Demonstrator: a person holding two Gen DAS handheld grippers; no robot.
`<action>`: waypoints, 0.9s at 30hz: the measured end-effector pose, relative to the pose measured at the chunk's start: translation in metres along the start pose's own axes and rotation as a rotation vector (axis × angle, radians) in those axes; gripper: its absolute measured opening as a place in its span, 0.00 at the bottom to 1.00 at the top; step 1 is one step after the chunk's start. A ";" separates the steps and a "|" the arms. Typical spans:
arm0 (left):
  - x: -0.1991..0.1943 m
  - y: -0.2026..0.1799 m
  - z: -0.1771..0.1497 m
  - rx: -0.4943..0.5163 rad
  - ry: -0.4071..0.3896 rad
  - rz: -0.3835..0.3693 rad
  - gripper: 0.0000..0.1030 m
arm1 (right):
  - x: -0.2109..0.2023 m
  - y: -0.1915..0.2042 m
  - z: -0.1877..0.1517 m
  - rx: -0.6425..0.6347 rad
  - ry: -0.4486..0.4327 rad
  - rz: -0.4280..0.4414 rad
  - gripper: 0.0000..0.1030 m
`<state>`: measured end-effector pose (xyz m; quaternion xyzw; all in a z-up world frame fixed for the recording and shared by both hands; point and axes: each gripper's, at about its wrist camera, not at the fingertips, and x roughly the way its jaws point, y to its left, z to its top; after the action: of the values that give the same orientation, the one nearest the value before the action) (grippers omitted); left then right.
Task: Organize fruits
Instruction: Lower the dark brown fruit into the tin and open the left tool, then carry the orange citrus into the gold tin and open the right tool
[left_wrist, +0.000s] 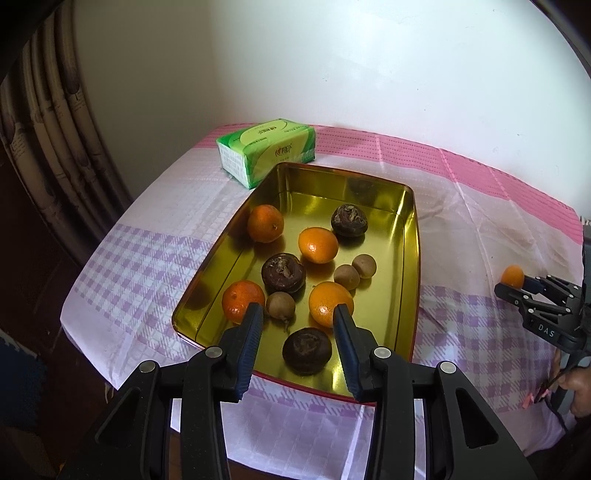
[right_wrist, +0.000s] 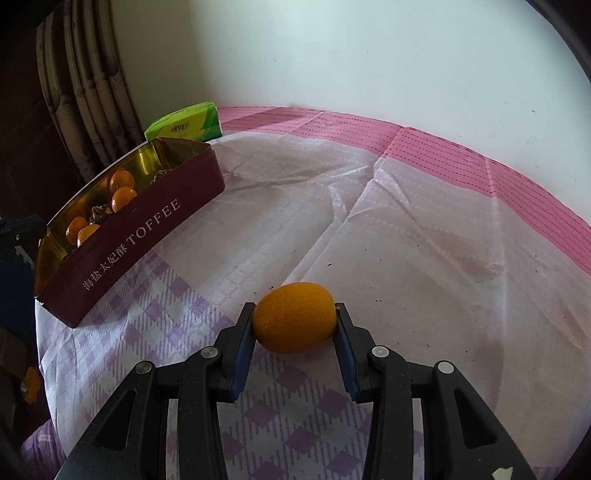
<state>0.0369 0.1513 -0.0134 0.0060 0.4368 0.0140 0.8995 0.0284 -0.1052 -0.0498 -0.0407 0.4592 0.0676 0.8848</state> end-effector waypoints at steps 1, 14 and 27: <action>-0.001 0.000 0.000 0.000 -0.002 0.003 0.44 | -0.001 0.000 0.000 0.010 0.002 0.005 0.36; -0.012 0.001 0.001 0.006 -0.021 0.039 0.66 | -0.029 0.027 0.023 0.022 -0.038 0.084 0.36; -0.014 0.009 0.001 -0.031 -0.022 0.086 0.75 | -0.050 0.081 0.062 -0.055 -0.094 0.180 0.36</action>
<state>0.0292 0.1602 -0.0015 0.0108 0.4261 0.0592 0.9027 0.0374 -0.0210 0.0265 -0.0205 0.4168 0.1613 0.8943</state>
